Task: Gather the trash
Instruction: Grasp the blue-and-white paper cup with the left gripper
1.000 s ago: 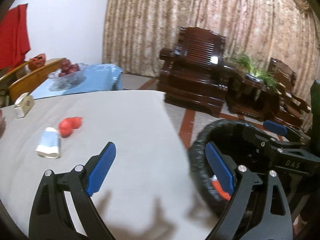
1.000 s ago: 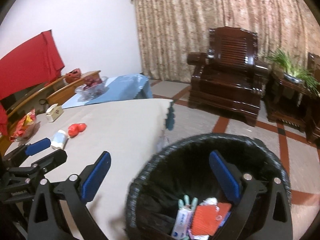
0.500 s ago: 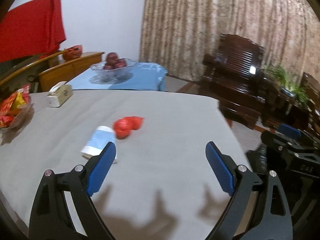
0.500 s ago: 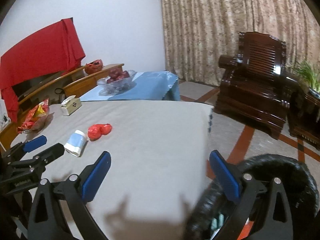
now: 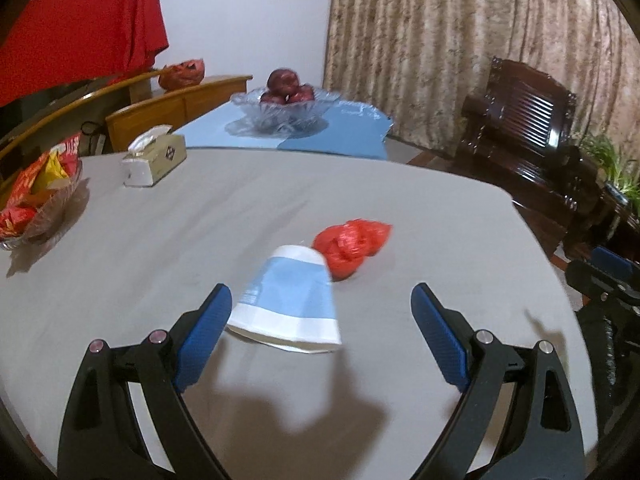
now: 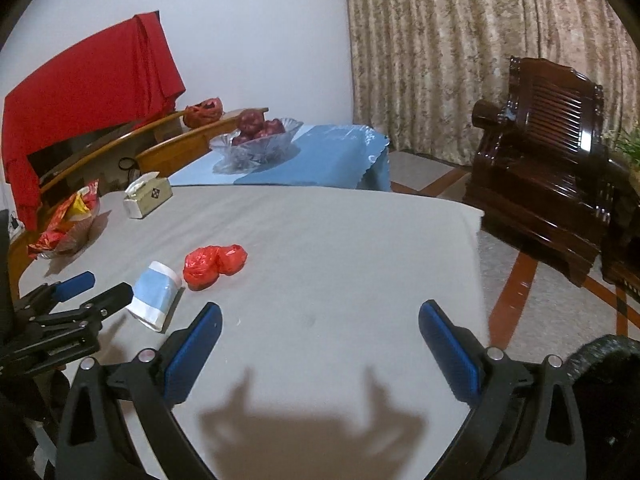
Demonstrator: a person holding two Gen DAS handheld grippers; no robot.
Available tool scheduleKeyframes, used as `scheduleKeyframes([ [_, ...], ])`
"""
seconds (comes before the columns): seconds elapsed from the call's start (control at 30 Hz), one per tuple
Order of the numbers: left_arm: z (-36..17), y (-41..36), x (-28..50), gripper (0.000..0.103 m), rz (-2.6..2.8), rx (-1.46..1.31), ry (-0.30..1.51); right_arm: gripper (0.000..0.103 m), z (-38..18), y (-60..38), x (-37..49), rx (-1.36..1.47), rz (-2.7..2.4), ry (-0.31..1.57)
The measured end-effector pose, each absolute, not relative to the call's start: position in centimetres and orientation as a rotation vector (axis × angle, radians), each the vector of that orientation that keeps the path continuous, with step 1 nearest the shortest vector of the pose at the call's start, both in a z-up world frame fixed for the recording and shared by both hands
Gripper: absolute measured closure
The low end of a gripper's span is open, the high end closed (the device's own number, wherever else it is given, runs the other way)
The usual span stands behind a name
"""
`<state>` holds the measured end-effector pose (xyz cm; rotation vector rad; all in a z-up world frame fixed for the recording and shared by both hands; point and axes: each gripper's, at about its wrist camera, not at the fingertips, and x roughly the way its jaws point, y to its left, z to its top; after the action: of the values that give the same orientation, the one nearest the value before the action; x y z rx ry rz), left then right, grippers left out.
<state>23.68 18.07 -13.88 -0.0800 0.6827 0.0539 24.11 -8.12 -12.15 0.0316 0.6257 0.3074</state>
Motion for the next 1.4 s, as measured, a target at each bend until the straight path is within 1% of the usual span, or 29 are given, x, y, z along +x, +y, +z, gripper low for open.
scheduleKeyframes([
  [0.27,-17.0,19.9,26.3,0.015,0.056,-0.105,0.754,0.006,-13.4,-5.6,26.6,0.016,0.331,0.648],
  [0.83,-20.1,21.4,29.2,0.015,0.06,-0.155,0.866,0.006,-15.6,-2.4,29.8,-0.009,0.36,0.684],
  [0.87,-20.2,21.4,29.4,0.016,0.059,-0.158,0.872,0.006,-15.7,-2.3,30.0,-0.01,0.36,0.687],
  [0.9,-20.3,21.5,29.6,0.022,0.056,-0.159,0.878,0.006,-15.8,-2.3,30.1,-0.011,0.36,0.688],
  [0.93,-20.4,21.5,29.6,0.023,0.054,-0.161,0.883,0.006,-15.8,-2.2,30.2,-0.012,0.36,0.69],
  [0.97,-20.4,21.5,29.6,0.026,0.053,-0.163,0.882,0.006,-15.9,-2.1,30.4,-0.012,0.361,0.691],
  [1.0,-20.3,21.5,29.6,0.032,0.047,-0.169,0.876,0.006,-15.9,-1.9,30.5,-0.013,0.362,0.691],
  [1.03,-20.2,21.6,29.6,0.034,0.044,-0.171,0.872,0.006,-15.9,-1.8,30.5,-0.013,0.363,0.691],
  [1.1,-20.0,21.6,29.3,0.044,0.03,-0.18,0.86,0.006,-16.0,-1.6,30.7,-0.014,0.366,0.69],
  [1.23,-19.7,21.6,28.8,0.052,0.02,-0.209,0.838,0.006,-16.1,-0.7,31.1,-0.019,0.374,0.689],
  [1.3,-19.4,21.8,28.6,0.059,0.022,-0.219,0.816,0.006,-16.1,-0.4,31.3,-0.02,0.378,0.689],
  [1.4,-18.6,21.9,28.3,0.063,0.015,-0.22,0.788,0.006,-16.0,0.2,31.7,-0.019,0.388,0.69],
])
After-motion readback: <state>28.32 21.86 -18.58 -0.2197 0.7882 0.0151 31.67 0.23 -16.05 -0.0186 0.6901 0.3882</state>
